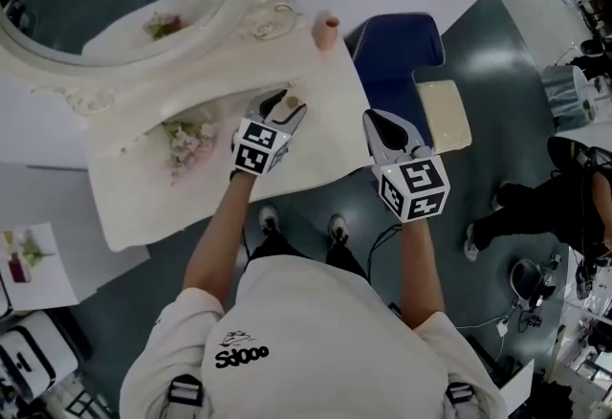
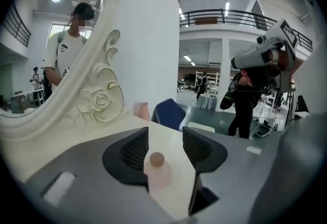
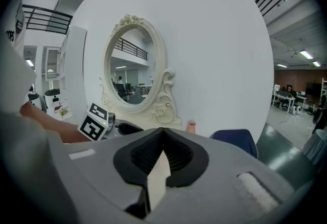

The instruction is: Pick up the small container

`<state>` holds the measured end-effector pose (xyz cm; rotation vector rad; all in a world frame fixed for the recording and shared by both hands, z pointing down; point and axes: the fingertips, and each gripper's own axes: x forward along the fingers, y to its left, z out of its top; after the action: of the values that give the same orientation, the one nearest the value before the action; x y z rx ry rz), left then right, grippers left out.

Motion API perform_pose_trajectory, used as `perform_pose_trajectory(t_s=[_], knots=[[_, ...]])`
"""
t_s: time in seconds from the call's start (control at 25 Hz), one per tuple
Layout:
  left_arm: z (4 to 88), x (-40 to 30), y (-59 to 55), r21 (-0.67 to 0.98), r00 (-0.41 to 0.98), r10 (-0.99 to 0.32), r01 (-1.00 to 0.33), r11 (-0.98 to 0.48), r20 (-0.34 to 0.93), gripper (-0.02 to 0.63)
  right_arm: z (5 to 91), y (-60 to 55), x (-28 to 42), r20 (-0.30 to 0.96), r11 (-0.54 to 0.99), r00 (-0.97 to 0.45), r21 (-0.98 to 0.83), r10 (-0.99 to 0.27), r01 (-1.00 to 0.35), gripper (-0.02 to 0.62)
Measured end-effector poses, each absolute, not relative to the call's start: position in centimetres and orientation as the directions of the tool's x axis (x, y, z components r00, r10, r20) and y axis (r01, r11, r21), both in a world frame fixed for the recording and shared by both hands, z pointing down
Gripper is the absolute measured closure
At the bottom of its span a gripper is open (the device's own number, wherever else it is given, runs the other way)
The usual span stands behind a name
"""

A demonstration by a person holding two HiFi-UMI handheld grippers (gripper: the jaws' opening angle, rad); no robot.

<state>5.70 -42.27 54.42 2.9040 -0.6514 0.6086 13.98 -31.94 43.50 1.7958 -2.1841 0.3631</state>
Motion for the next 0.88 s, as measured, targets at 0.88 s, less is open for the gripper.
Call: perform_pose_trajectory(t_s=[0.88], knots=[[64.3, 8.6, -44.9, 0.036, 0.82, -0.371, -0.428, -0.903, 0.436, 0.464, 48.3, -30.4, 17.1, 0.526, 0.104, -0.102, -0.025, -0.845, -0.994, 0.592]])
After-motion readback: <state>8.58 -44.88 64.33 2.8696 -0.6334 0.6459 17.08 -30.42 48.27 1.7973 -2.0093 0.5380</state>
